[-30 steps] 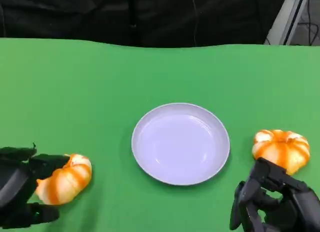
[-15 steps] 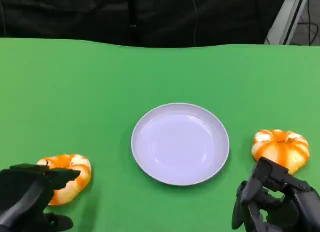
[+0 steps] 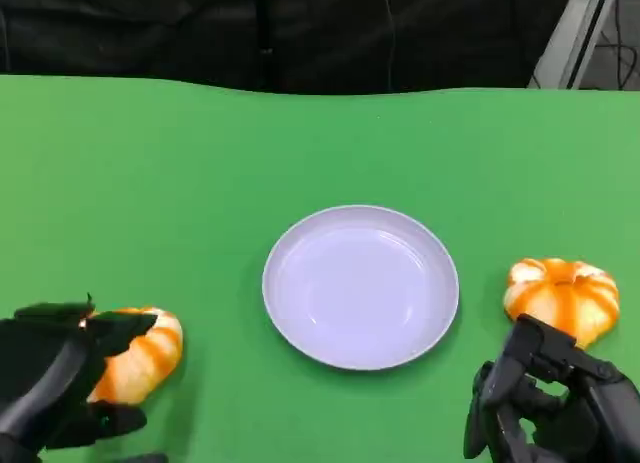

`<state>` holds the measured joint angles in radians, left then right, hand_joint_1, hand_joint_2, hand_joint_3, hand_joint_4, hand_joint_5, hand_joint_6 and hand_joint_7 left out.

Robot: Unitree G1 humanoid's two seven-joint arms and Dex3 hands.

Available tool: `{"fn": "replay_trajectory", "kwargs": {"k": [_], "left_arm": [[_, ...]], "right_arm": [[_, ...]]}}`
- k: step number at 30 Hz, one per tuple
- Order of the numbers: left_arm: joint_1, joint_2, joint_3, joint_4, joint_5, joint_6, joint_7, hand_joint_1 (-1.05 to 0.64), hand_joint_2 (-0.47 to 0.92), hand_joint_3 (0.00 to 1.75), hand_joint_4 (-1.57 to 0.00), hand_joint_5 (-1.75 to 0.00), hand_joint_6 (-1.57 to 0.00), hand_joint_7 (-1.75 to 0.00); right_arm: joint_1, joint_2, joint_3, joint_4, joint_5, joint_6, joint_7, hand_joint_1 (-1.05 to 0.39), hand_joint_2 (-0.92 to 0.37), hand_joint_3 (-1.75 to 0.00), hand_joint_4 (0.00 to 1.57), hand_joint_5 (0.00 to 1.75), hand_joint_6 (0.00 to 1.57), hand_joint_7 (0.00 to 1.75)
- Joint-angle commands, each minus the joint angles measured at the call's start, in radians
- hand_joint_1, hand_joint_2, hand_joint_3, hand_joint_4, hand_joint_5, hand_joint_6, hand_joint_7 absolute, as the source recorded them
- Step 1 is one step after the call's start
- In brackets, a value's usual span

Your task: Grasp the bread from the table and place it into the plate.

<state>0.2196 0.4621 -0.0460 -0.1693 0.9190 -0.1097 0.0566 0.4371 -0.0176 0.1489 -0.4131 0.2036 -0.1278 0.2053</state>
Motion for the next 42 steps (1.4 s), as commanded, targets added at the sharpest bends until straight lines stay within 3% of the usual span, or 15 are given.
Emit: {"fn": "replay_trajectory", "kwargs": {"k": [1, 8, 28, 42], "left_arm": [[-0.012, -0.014, -0.020, 0.018, 0.023, 0.048, 0.037, -0.80, 0.92, 0.15, -0.36, 0.00, -0.57, 0.00], [-0.049, -0.040, -0.073, 0.111, 0.027, 0.092, 0.068, -0.77, 0.92, 0.11, -0.29, 0.00, -0.51, 0.00], [-0.161, -0.023, -0.150, 0.404, -0.055, 0.050, 0.209, -0.78, 0.92, 0.08, -0.37, -0.02, -0.56, -0.01], [-0.205, -0.009, -0.179, 0.428, -0.076, 0.071, 0.195, -0.77, 0.92, 0.13, -0.41, -0.03, -0.56, -0.01]], "right_arm": [[0.000, -0.007, -0.011, 0.012, 0.006, -0.031, 0.012, -0.13, -0.56, -1.21, 0.83, 1.75, 0.66, 1.68], [0.003, -0.005, -0.013, 0.005, 0.010, -0.018, 0.010, -0.13, -0.56, -1.20, 0.83, 1.75, 0.66, 1.68], [-0.031, 0.006, -0.019, 0.071, -0.004, -0.050, 0.011, -0.13, -0.56, -1.23, 0.84, 1.75, 0.66, 1.69], [-0.027, 0.010, -0.019, 0.094, 0.002, -0.064, 0.014, -0.14, -0.55, -1.21, 0.83, 1.75, 0.66, 1.70]]}}
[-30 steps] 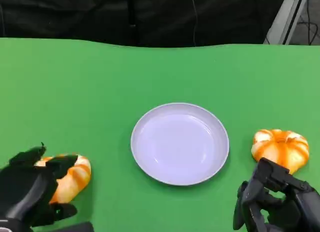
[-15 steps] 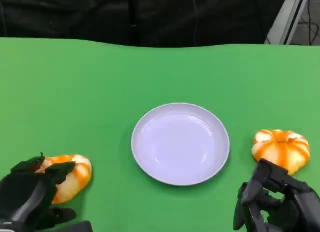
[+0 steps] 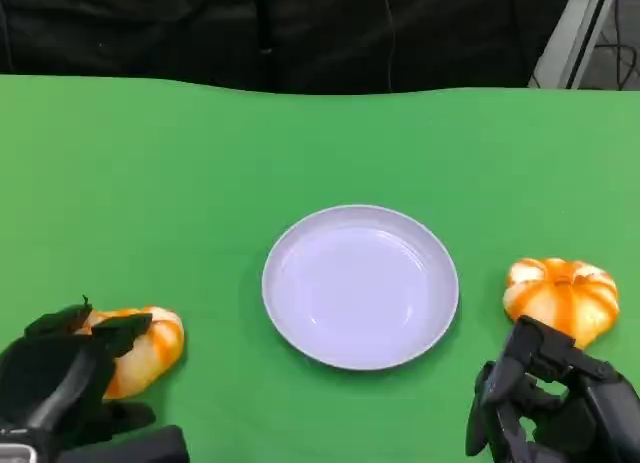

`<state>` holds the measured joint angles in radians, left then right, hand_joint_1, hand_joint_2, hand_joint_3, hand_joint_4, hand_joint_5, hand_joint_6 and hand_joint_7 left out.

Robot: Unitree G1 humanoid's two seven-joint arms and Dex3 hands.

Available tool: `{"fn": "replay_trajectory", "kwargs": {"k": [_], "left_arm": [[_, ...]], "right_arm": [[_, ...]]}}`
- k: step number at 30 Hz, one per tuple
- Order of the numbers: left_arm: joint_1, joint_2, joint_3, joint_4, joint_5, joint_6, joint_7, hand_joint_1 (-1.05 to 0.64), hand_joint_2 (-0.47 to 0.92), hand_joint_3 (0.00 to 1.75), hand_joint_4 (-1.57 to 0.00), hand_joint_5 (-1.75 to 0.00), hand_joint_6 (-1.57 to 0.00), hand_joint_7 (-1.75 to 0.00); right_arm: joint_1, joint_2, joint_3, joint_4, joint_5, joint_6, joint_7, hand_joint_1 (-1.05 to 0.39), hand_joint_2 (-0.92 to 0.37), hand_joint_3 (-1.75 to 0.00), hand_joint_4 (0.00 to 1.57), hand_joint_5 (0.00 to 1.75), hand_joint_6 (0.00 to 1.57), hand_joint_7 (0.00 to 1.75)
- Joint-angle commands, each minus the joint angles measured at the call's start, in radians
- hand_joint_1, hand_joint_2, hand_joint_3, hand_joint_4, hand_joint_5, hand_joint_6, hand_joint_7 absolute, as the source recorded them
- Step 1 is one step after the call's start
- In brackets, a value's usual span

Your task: Grasp the bread from the table and place it into the plate.

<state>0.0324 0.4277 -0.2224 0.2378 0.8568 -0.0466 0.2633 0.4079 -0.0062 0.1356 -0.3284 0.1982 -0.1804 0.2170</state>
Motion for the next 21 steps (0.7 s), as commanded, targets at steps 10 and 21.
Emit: {"fn": "replay_trajectory", "kwargs": {"k": [10, 21], "left_arm": [[-0.058, 0.028, -0.024, 0.119, -0.031, -0.022, 0.044, -0.42, 0.90, 0.01, -0.70, -0.06, -0.70, -0.03], [-0.104, 0.023, -0.051, 0.231, -0.053, -0.058, 0.101, -0.32, 0.90, 0.00, -0.86, -0.04, -0.81, -0.02]], "right_arm": [[0.004, 0.002, -0.003, 0.002, -0.001, -0.001, -0.009, -0.15, -0.55, -1.21, 0.84, 1.75, 0.67, 1.70], [0.007, -0.001, -0.003, 0.001, 0.001, -0.012, -0.003, -0.14, -0.56, -1.21, 0.83, 1.75, 0.67, 1.69]]}}
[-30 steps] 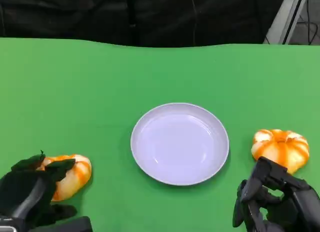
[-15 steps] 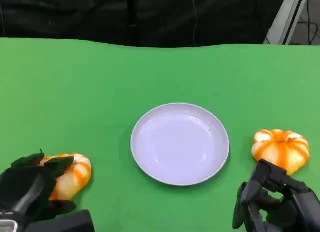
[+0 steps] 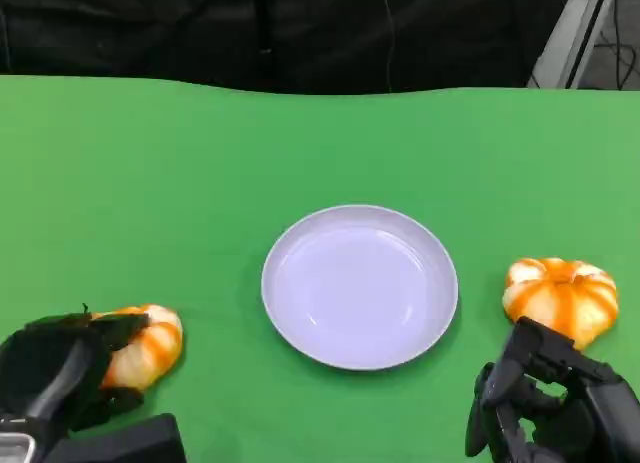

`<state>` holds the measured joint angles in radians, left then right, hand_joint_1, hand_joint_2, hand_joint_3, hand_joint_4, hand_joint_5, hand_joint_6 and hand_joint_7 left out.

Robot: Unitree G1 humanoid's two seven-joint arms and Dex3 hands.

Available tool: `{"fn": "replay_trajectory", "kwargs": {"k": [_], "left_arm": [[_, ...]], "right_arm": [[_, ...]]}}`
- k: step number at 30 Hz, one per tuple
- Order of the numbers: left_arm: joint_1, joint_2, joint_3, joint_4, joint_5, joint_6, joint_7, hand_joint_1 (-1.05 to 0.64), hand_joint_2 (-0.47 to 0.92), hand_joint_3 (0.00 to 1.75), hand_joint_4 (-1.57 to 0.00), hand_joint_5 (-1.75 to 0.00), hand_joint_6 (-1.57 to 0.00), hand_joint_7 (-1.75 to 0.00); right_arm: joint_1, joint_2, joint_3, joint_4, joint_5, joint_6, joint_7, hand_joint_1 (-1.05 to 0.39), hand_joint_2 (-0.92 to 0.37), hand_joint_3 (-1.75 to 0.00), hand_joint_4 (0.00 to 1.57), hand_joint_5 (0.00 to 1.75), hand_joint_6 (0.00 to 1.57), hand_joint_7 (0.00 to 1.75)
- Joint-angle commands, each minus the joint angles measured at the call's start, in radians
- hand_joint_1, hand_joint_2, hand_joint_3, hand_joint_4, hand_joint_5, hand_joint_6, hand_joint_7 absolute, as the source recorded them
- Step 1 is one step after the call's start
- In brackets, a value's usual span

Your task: Grasp the bread from the table and place it into the plate.

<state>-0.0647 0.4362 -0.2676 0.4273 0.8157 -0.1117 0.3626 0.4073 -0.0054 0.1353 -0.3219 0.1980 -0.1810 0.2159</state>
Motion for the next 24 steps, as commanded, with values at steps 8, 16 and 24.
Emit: {"fn": "replay_trajectory", "kwargs": {"k": [8, 16, 24], "left_arm": [[-0.016, 0.008, -0.014, 0.068, -0.026, 0.000, 0.019, -0.32, 0.91, 0.01, -0.94, -0.05, -0.85, -0.03], [-0.017, -0.001, -0.015, 0.092, -0.052, -0.037, 0.073, -0.22, 0.92, 0.04, -1.07, -0.10, -0.97, -0.06], [-0.045, -0.013, 0.003, 0.175, -0.085, -0.153, 0.237, -0.07, 0.90, 0.20, -0.79, -1.51, -0.99, -0.94]], "right_arm": [[0.009, 0.000, 0.000, -0.010, 0.010, -0.004, 0.000, -0.14, -0.56, -1.21, 0.83, 1.75, 0.67, 1.68], [0.008, -0.001, -0.002, -0.010, 0.008, -0.006, -0.001, -0.15, -0.56, -1.21, 0.83, 1.75, 0.67, 1.69], [0.006, 0.001, 0.002, -0.013, 0.001, -0.005, -0.005, -0.15, -0.56, -1.21, 0.83, 1.75, 0.67, 1.69]]}}
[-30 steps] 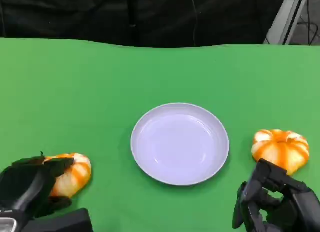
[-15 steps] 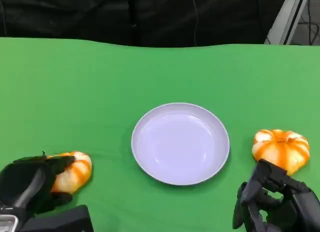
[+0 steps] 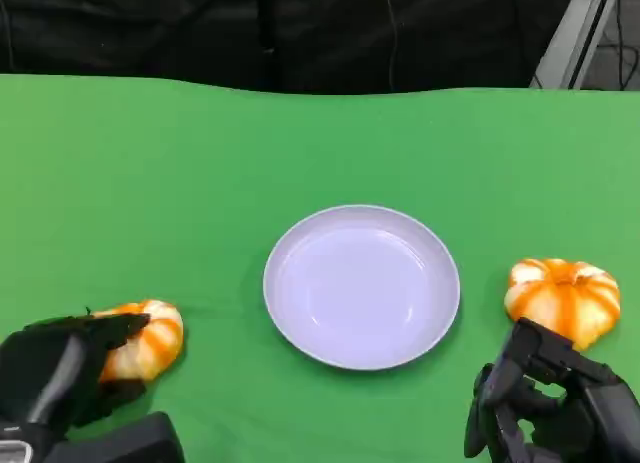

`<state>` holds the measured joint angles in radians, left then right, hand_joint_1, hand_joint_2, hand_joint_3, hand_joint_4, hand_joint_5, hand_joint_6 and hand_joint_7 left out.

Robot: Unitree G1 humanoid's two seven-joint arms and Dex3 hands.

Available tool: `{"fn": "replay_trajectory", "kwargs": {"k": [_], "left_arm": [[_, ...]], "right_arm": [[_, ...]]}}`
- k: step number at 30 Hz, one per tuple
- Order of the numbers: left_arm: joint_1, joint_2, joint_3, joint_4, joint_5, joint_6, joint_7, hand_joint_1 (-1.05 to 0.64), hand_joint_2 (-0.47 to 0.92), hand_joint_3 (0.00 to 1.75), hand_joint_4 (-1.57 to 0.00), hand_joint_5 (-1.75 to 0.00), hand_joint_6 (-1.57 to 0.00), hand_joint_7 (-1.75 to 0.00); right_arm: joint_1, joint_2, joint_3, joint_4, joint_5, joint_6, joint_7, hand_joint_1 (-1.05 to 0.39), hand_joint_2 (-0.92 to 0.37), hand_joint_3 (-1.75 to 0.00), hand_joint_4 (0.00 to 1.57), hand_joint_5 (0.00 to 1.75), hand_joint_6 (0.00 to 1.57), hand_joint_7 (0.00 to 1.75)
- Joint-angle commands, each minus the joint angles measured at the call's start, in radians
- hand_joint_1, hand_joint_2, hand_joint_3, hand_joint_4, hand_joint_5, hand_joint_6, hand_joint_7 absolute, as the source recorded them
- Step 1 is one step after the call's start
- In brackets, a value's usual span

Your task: Grasp the bread from the table and place it into the plate.

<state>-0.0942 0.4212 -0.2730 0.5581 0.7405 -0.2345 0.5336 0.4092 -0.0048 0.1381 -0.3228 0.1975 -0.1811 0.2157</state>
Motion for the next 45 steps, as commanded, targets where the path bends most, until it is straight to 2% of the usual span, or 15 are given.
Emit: {"fn": "replay_trajectory", "kwargs": {"k": [1, 3, 5, 11, 17, 24, 26, 30, 37, 41, 45], "left_arm": [[-0.020, 0.001, 0.008, 0.050, -0.008, -0.033, 0.083, -0.07, 0.89, 0.15, -0.75, -1.65, -0.79, -1.41], [-0.023, 0.000, 0.007, 0.051, -0.008, -0.038, 0.099, -0.05, 0.91, 0.15, -0.75, -1.73, -0.69, -1.68], [-0.018, -0.003, 0.013, 0.027, -0.022, -0.025, 0.079, -0.04, 0.92, 0.18, -0.75, -1.74, -0.66, -1.73], [-0.002, 0.003, 0.016, -0.065, -0.017, 0.026, 0.051, -0.06, 0.91, 0.22, -0.73, -1.75, -0.60, -1.75], [0.024, 0.012, 0.031, -0.198, -0.013, 0.073, 0.011, -0.02, 0.88, 0.25, -0.74, -1.75, -0.64, -1.75], [0.030, 0.011, 0.054, -0.370, 0.014, 0.118, -0.032, -0.01, 0.76, 0.43, -0.72, -1.75, -0.62, -1.75], [0.028, 0.007, 0.058, -0.422, 0.013, 0.132, -0.064, 0.01, 0.70, 0.56, -0.73, -1.75, -0.63, -1.75], [0.019, -0.001, 0.058, -0.492, 0.016, 0.149, -0.117, 0.00, 0.63, 0.72, -0.74, -1.75, -0.64, -1.75], [-0.085, -0.064, 0.008, -0.590, 0.017, 0.161, -0.256, -0.06, 0.58, 0.89, -0.76, -1.75, -0.67, -1.75], [-0.160, -0.121, -0.033, -0.586, 0.008, 0.168, -0.330, -0.05, 0.57, 0.91, -0.76, -1.75, -0.68, -1.73], [-0.237, -0.179, -0.076, -0.528, 0.013, 0.144, -0.343, -0.04, 0.56, 0.92, -0.77, -1.75, -0.70, -1.74]], "right_arm": [[0.004, 0.001, -0.001, -0.012, 0.003, -0.004, -0.005, -0.14, -0.56, -1.21, 0.83, 1.75, 0.67, 1.69], [0.003, 0.000, -0.003, -0.007, 0.000, -0.012, -0.004, -0.14, -0.56, -1.21, 0.83, 1.75, 0.67, 1.69], [0.004, -0.001, -0.005, -0.004, -0.002, -0.016, -0.003, -0.14, -0.56, -1.20, 0.83, 1.75, 0.67, 1.69], [0.004, -0.001, -0.006, -0.009, -0.003, -0.008, -0.008, -0.15, -0.56, -1.21, 0.83, 1.75, 0.67, 1.69], [0.002, -0.001, -0.007, -0.004, 0.004, -0.014, -0.001, -0.14, -0.56, -1.22, 0.84, 1.75, 0.67, 1.69], [0.002, -0.004, -0.009, -0.006, 0.002, -0.008, -0.003, -0.15, -0.55, -1.22, 0.84, 1.75, 0.67, 1.70], [0.001, -0.004, -0.010, -0.001, 0.003, -0.014, 0.001, -0.15, -0.55, -1.22, 0.84, 1.75, 0.67, 1.70], [-0.001, -0.004, -0.012, 0.003, 0.002, -0.015, 0.002, -0.15, -0.55, -1.22, 0.84, 1.75, 0.67, 1.70], [0.003, 0.000, -0.008, -0.001, -0.009, -0.006, -0.009, -0.14, -0.55, -1.22, 0.85, 1.75, 0.68, 1.69], [0.004, 0.003, -0.004, 0.005, -0.012, -0.016, -0.009, -0.14, -0.55, -1.22, 0.84, 1.75, 0.68, 1.69], [0.005, 0.008, 0.001, 0.007, -0.017, -0.017, -0.014, -0.14, -0.55, -1.22, 0.85, 1.75, 0.68, 1.68]]}}
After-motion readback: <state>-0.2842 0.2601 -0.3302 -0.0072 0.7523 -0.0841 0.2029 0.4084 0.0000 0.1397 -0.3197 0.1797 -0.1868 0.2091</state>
